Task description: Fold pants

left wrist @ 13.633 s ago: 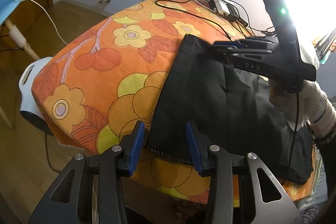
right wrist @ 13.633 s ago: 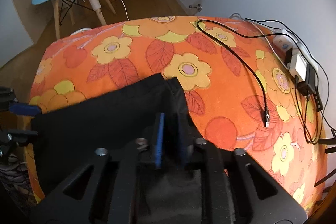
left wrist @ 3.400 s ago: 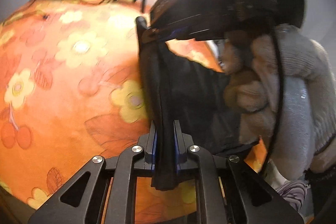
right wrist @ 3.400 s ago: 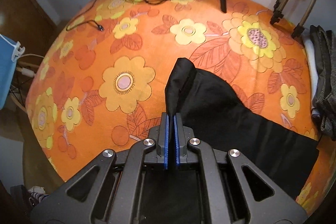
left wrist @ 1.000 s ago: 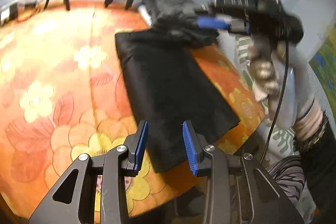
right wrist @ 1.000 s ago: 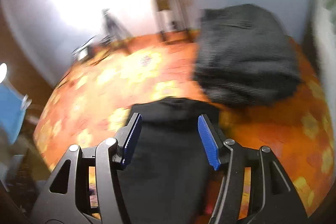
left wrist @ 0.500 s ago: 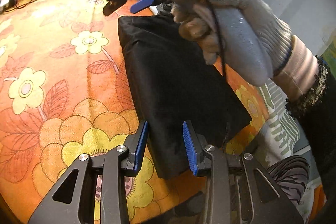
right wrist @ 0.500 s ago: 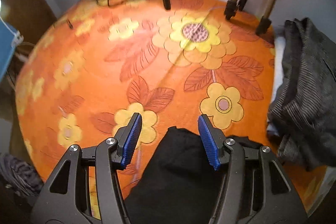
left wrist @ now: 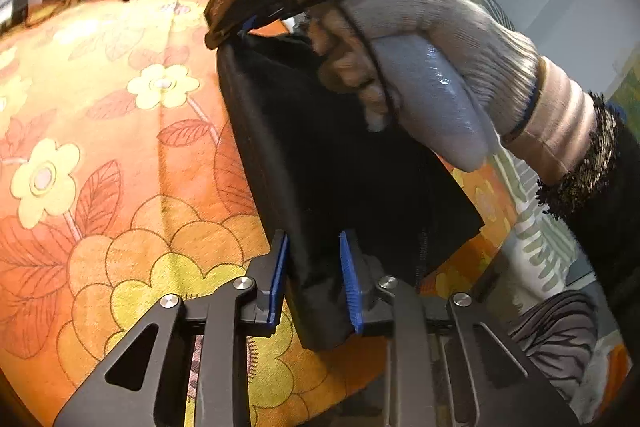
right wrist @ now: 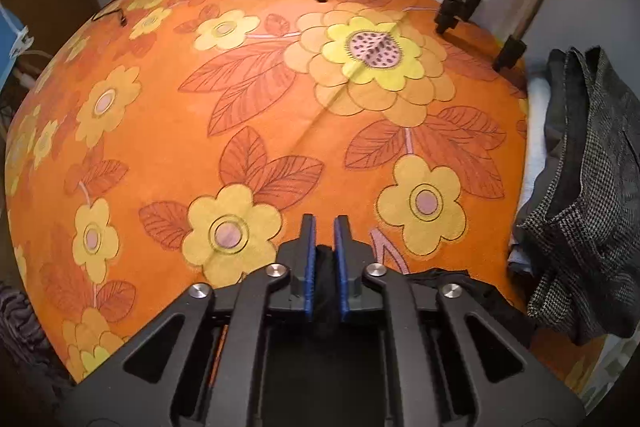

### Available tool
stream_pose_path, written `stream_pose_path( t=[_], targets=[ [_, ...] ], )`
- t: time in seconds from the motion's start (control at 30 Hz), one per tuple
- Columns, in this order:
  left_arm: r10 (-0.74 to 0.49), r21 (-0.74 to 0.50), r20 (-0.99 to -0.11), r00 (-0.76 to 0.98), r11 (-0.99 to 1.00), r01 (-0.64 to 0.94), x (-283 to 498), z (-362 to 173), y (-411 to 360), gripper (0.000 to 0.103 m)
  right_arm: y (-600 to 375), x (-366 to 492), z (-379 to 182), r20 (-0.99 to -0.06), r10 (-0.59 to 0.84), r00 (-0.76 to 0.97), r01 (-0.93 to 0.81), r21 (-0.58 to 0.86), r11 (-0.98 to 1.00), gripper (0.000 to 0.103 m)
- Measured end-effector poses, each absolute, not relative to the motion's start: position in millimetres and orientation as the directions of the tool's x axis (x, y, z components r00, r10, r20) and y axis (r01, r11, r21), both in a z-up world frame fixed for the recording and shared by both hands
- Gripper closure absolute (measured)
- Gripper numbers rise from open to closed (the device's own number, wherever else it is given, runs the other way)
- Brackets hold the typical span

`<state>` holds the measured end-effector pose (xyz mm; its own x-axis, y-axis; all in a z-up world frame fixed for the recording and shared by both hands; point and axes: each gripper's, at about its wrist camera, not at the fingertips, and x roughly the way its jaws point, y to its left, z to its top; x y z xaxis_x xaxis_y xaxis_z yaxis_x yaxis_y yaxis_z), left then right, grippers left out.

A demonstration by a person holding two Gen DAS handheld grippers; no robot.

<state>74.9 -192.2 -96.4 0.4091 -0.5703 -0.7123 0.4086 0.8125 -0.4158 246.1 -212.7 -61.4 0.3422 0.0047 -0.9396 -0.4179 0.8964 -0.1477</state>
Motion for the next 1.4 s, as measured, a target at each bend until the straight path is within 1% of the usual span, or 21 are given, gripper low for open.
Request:
stream_pose_path(
  t=[0.13,0.2,0.23,0.3,0.33,0.43,0.53,0.63,0.7,0.8,0.9,1.0,1.17,1.23,1.27,1.3,1.33,1.37,1.4],
  targets=[
    [-0.555,-0.394,-0.721,0.415,0.821,0.413,71.4,-97.2,-194.7,0.079,-216.5,253.3,-70.2,-0.941,-0.016,0.339,-0.384,-0.153,0.91,0.099],
    [-0.564,-0.412,-0.722,0.4,0.816,0.406,71.8,-96.1,-192.2,0.078,-222.4,255.1,-64.5,-0.936,-0.008,0.351,-0.345,-0.137,0.928,0.095],
    [-0.563,-0.414,-0.725,0.395,0.816,0.404,71.7,-95.4,-191.0,0.077,-227.7,254.4,-56.4,-0.93,0.017,0.367,-0.323,-0.11,0.94,0.095],
    [-0.563,-0.42,-0.726,0.394,0.817,0.395,70.3,-92.7,-186.6,0.077,-238.4,249.7,-37.2,-0.911,0.036,0.411,-0.285,-0.091,0.954,0.091],
    [-0.565,-0.425,-0.726,0.393,0.817,0.39,69.7,-91.4,-184.6,0.074,-245.3,244.5,-25.3,-0.899,0.044,0.435,-0.265,-0.081,0.961,0.09],
    [-0.573,-0.43,-0.709,0.411,0.814,0.391,67.8,-81.9,-177.5,0.074,-270.4,214.2,7.5,-0.869,0.087,0.487,-0.21,-0.02,0.977,0.09],
    [-0.56,-0.385,-0.685,0.466,0.821,0.421,66.6,-66.5,-177.7,0.074,-296.8,164.2,24.0,-0.853,0.095,0.513,-0.152,0.018,0.988,0.09],
    [-0.535,-0.338,-0.677,0.505,0.836,0.433,71.4,-60.1,-180.5,0.074,-312.0,119.3,20.4,-0.858,0.101,0.504,-0.132,0.038,0.99,0.09],
    [-0.539,-0.343,-0.677,0.501,0.834,0.433,78.4,-62.1,-183.1,0.074,-319.5,95.1,12.7,-0.864,0.117,0.49,-0.133,0.058,0.989,0.09],
    [-0.529,-0.344,-0.7,0.48,0.839,0.422,91.5,-71.5,-190.1,0.074,-328.7,69.6,-4.7,-0.884,0.128,0.449,-0.13,0.077,0.988,0.09],
    [-0.516,-0.34,-0.729,0.45,0.844,0.416,97.9,-84.9,-199.3,0.074,-336.1,60.7,-20.2,-0.896,0.1,0.433,-0.123,0.051,0.991,0.09],
    [-0.491,-0.316,-0.749,0.445,0.855,0.412,99.5,-91.8,-209.8,0.074,-349.0,51.1,-28.6,-0.893,0.123,0.433,-0.116,0.081,0.99,0.09],
    [-0.437,-0.24,-0.775,0.456,0.872,0.427,93.7,-99.2,-224.8,0.073,-349.4,41.2,-32.0,-0.89,0.068,0.45,-0.154,-0.003,0.988,0.09],
    [-0.438,-0.25,-0.777,0.452,0.874,0.417,94.1,-95.7,-222.2,0.073,-352.0,41.3,-28.9,-0.889,0.08,0.451,-0.152,0.012,0.988,0.09],
    [-0.446,-0.272,-0.775,0.447,0.875,0.402,95.5,-91.6,-217.6,0.069,-355.2,41.5,-25.6,-0.886,0.1,0.453,-0.147,0.036,0.989,0.09],
    [-0.452,-0.287,-0.77,0.45,0.876,0.388,98.0,-88.4,-213.1,0.066,-360.8,42.0,-21.5,-0.878,0.128,0.462,-0.137,0.072,0.988,0.088],
    [-0.455,-0.3,-0.762,0.46,0.878,0.373,101.5,-83.8,-207.2,0.057,-366.6,43.0,-18.4,-0.869,0.134,0.476,-0.118,0.088,0.989,0.084],
    [-0.448,-0.301,-0.756,0.477,0.885,0.355,106.1,-78.5,-201.0,0.049,-372.8,45.5,-15.7,-0.863,0.121,0.491,-0.091,0.087,0.992,0.065],
    [-0.438,-0.3,-0.753,0.491,0.892,0.337,110.2,-75.6,-196.5,0.047,-375.1,49.3,-14.7,-0.857,0.108,0.505,-0.069,0.085,0.994,0.043]
  ],
)
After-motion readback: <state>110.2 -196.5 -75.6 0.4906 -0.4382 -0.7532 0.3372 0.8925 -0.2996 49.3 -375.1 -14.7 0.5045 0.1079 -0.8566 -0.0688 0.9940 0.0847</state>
